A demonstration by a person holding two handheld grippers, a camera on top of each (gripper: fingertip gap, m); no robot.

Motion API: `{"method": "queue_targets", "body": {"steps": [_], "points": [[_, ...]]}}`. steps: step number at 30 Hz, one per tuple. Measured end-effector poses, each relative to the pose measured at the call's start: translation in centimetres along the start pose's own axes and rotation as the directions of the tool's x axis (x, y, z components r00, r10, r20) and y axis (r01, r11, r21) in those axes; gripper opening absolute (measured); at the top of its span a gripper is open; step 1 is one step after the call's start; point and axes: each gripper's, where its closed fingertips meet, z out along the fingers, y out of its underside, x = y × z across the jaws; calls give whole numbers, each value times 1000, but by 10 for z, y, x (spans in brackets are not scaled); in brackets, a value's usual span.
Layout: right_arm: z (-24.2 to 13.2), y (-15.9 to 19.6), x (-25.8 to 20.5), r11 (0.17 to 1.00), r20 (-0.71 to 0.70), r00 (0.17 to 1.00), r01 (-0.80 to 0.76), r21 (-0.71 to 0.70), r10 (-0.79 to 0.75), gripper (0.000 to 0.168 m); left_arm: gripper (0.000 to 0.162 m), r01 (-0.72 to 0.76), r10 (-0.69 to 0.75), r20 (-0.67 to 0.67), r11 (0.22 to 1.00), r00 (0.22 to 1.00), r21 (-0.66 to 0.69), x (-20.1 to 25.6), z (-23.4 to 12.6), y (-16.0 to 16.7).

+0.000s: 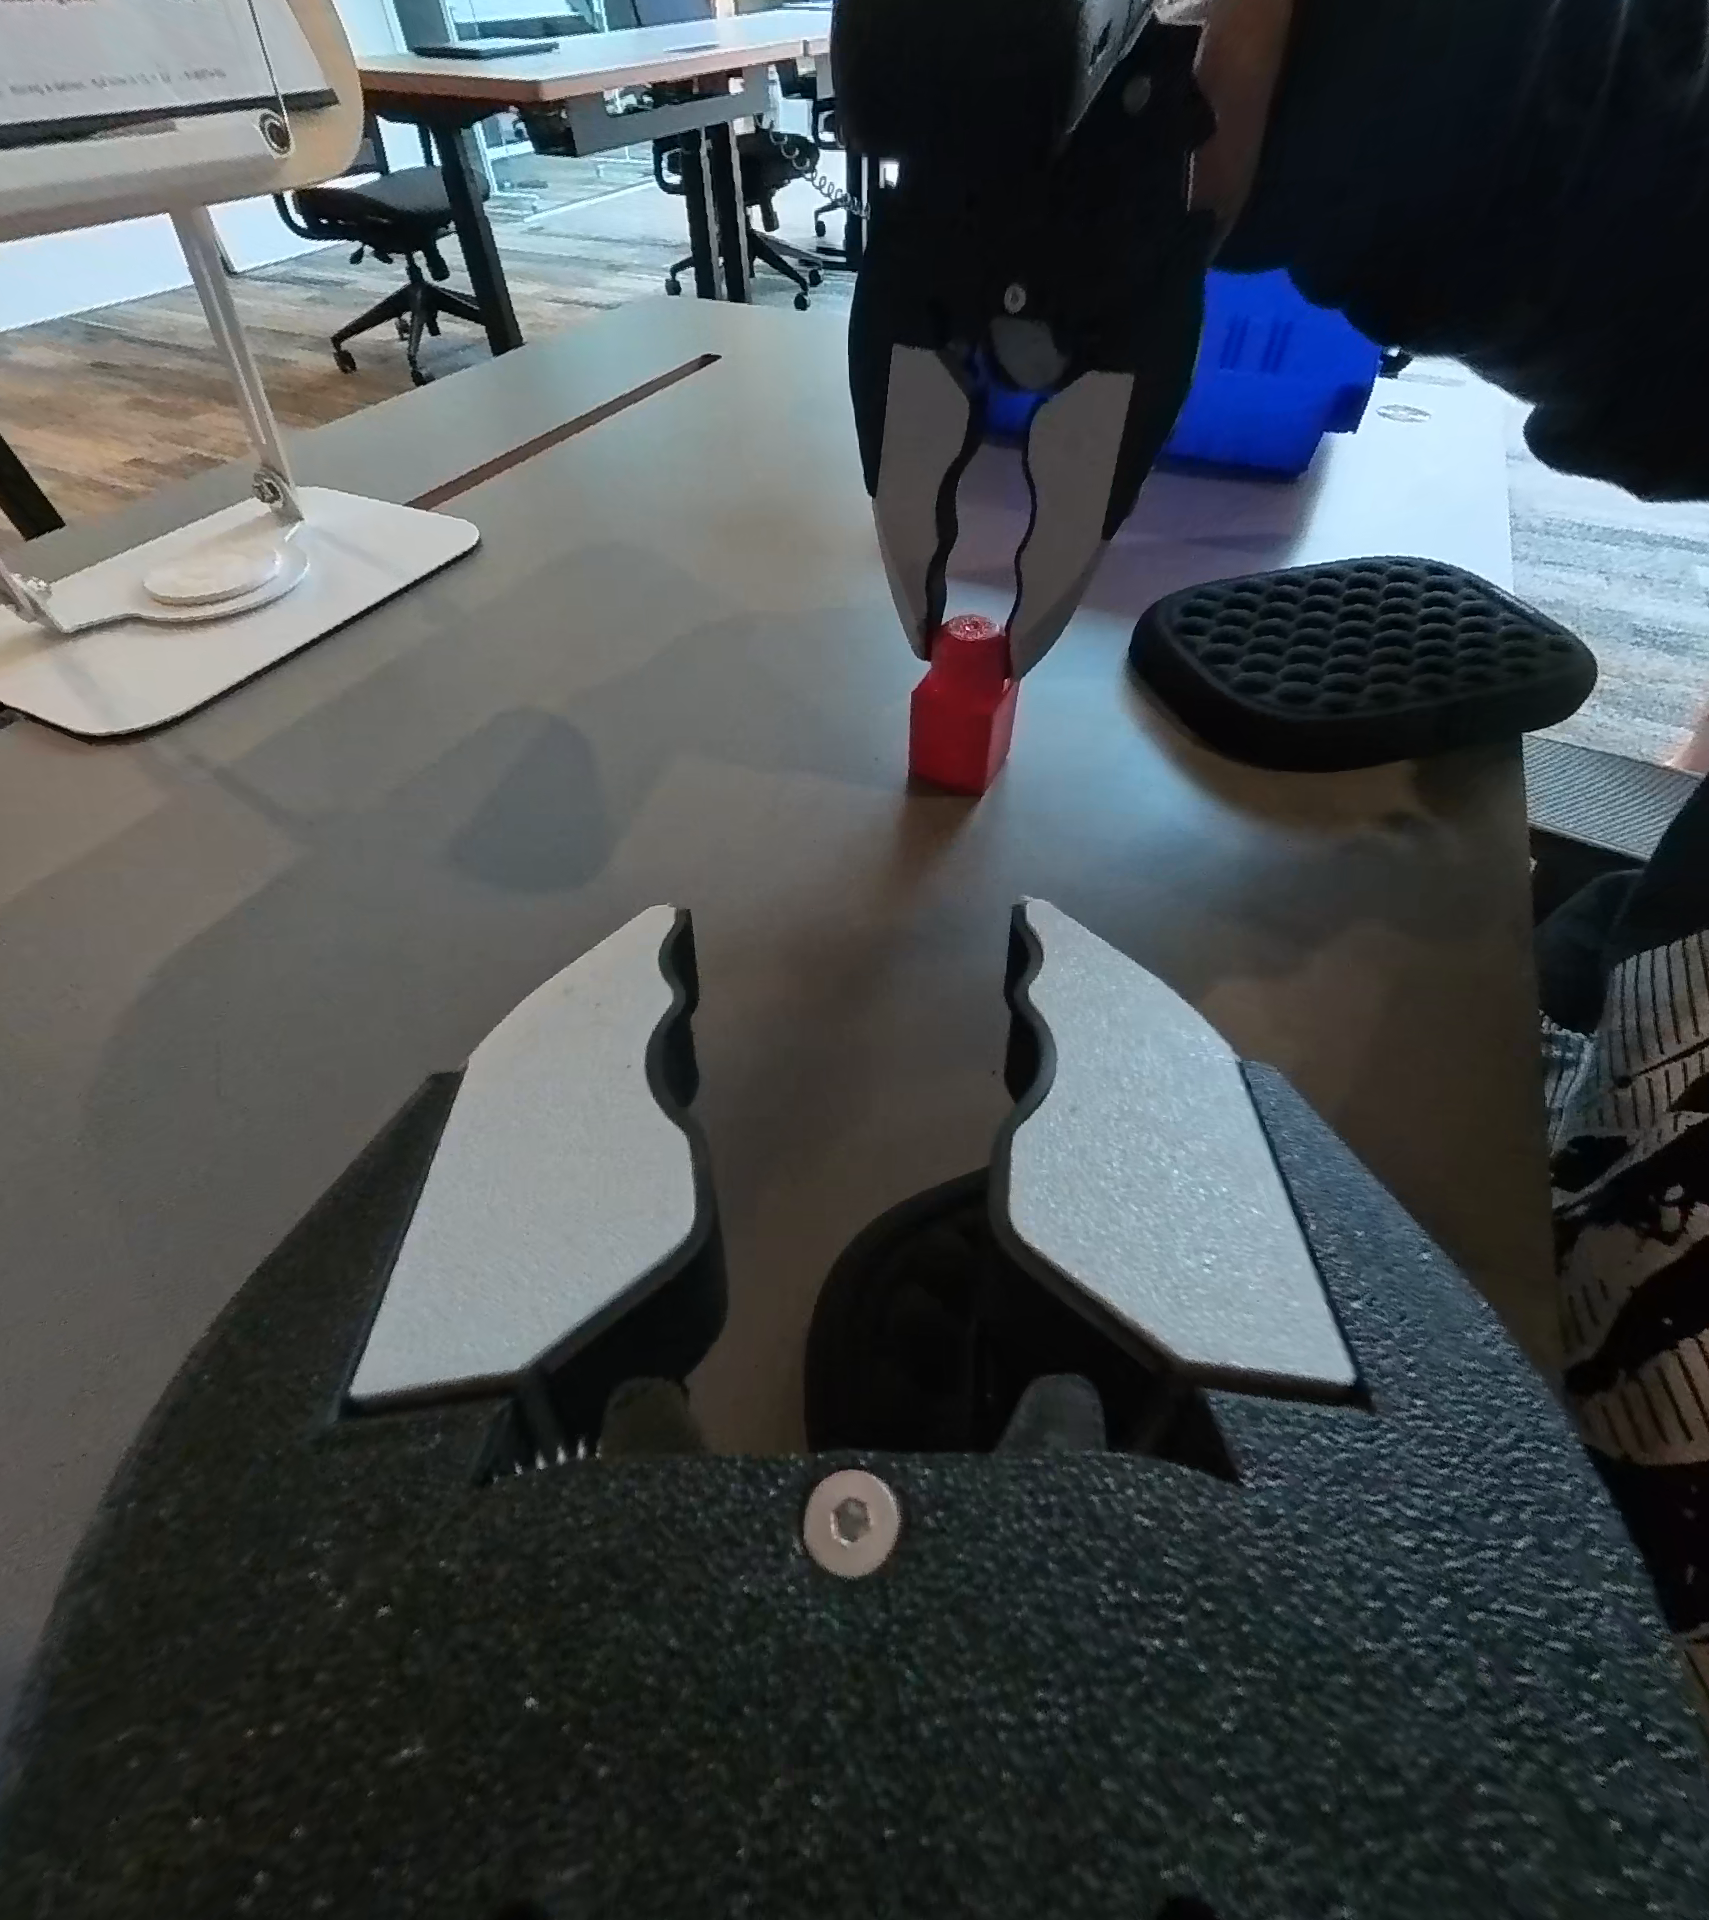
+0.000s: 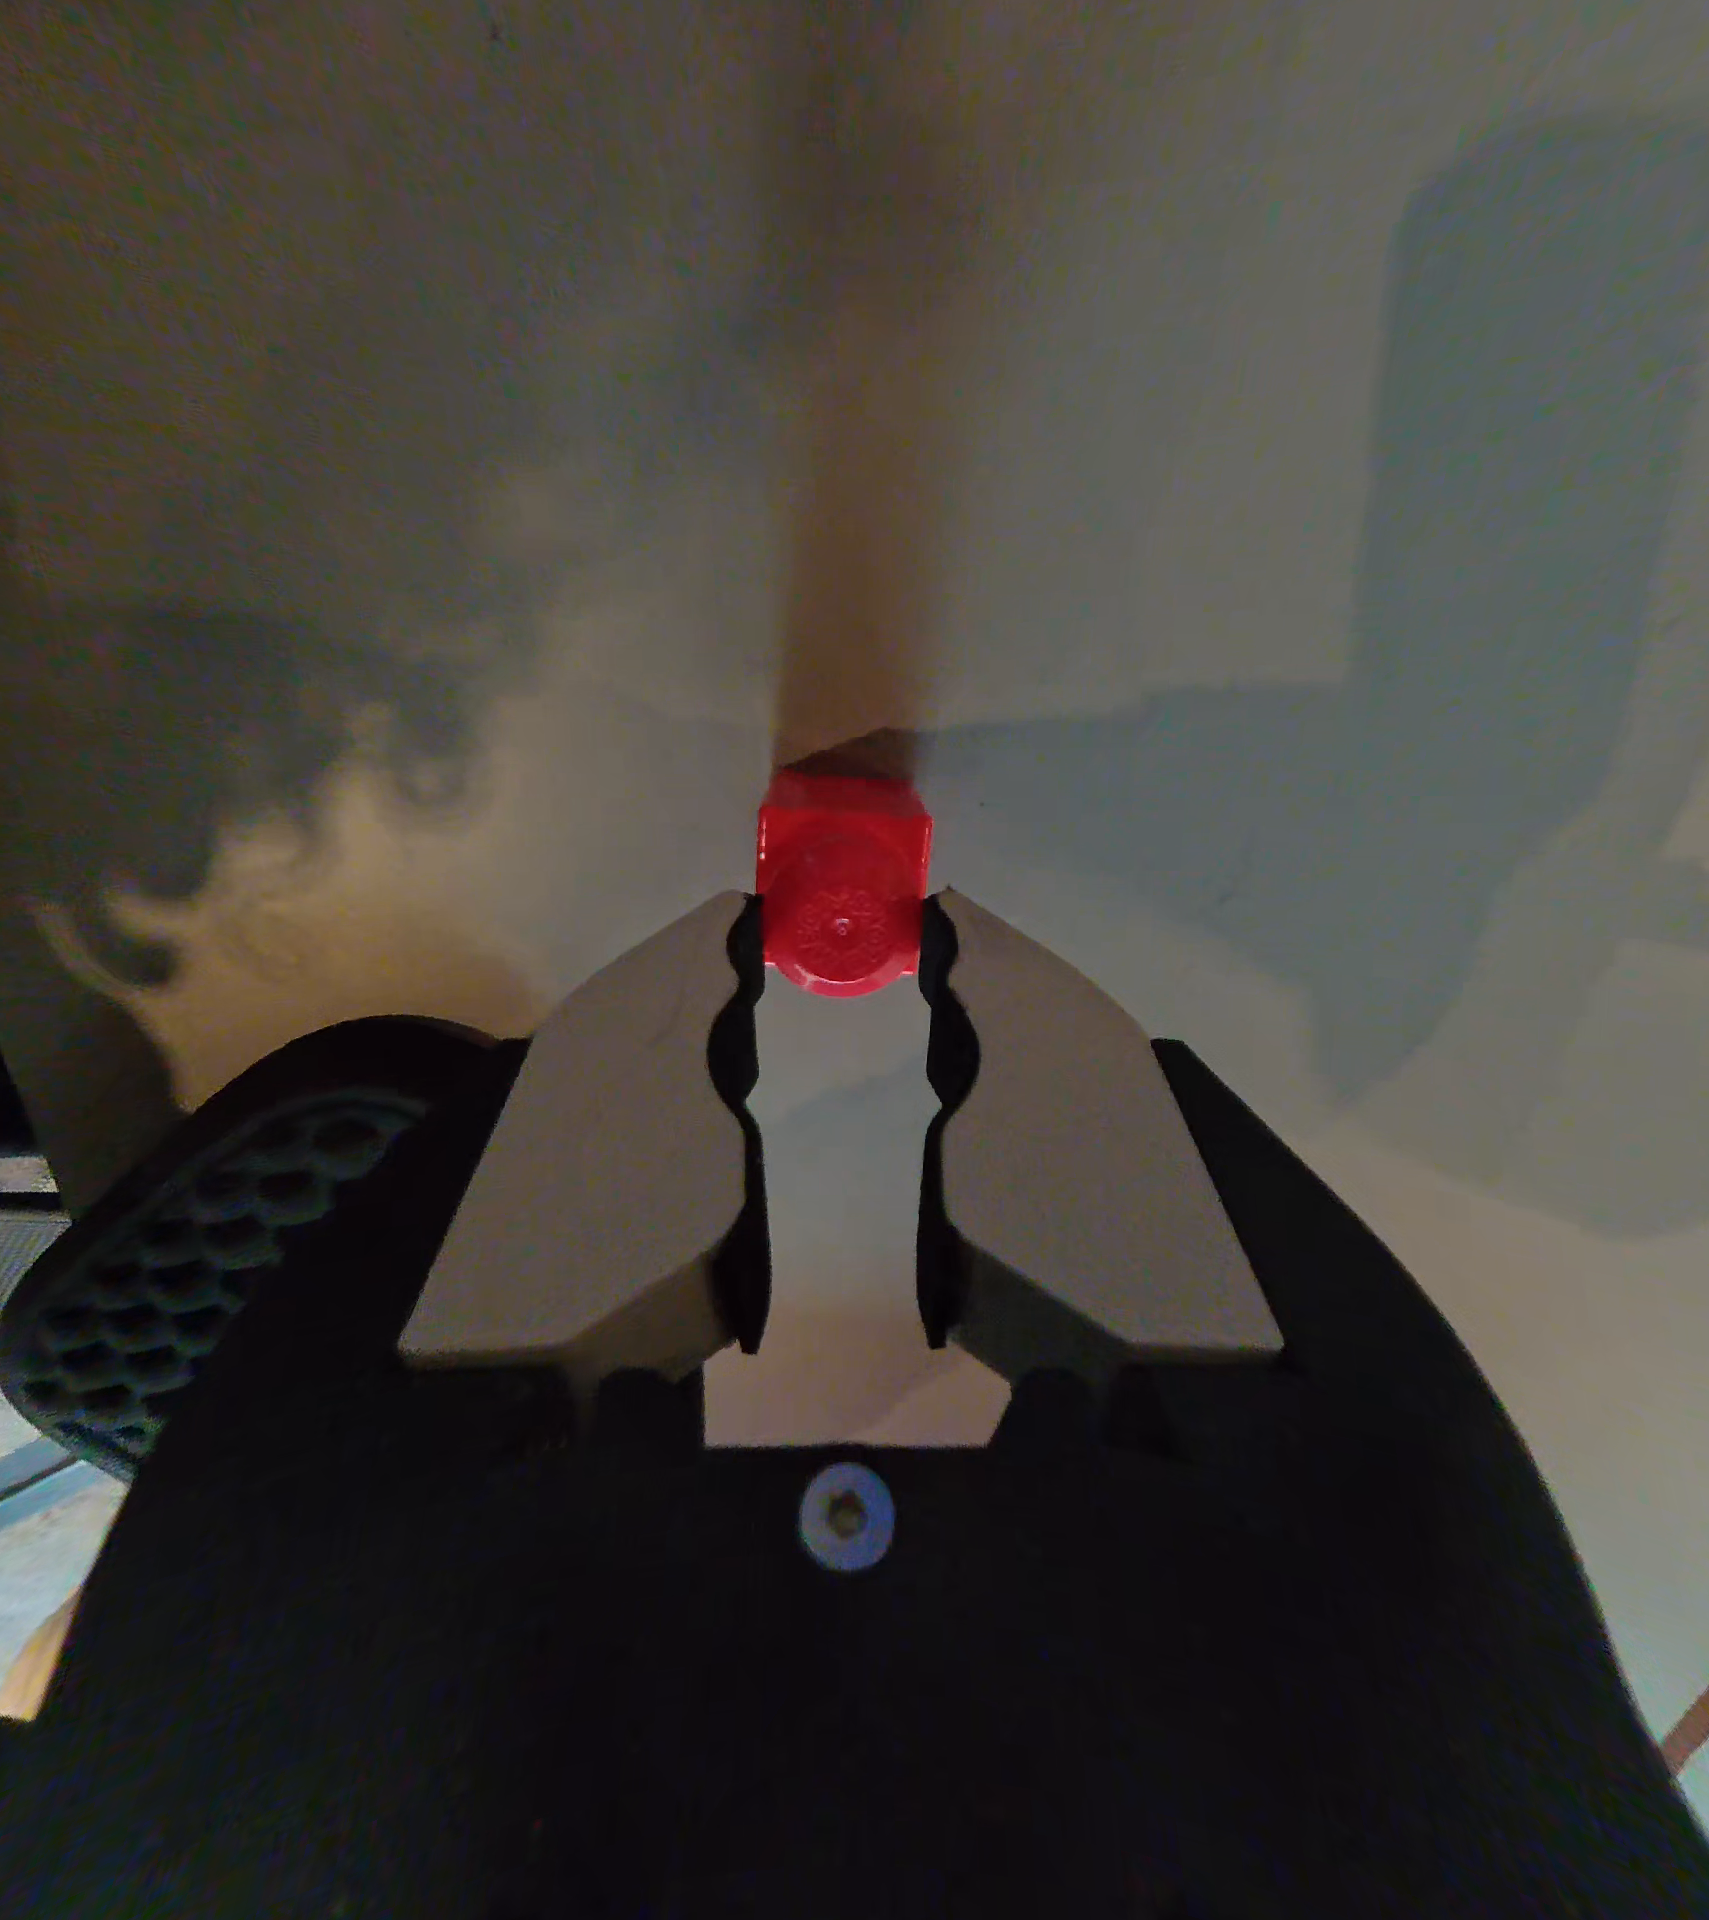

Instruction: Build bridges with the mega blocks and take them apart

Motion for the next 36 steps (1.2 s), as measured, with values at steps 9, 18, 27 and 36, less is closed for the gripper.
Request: {"method": "queue_targets", "body": {"steps": [9,18,27,36], "points": [[1,0,0,1000,5,1000,18,4,-18,39,57,-15,15,-16,1000,1000,-20,3,1,2],[-29,-24,-5,970,-68,995,-50,239,68,60,60,34,-34,-14,999,999,8,-1,-7,-8],[-47,-18,-10,798,-93,950,-196,569,300,60,59,91,-91,220,996,971,11,-61,-81,-42],[-54,-7,-1,714,-94,926,-215,666,367,58,60,381,-121,543,835,831,-397,-140,-231,20]]}}
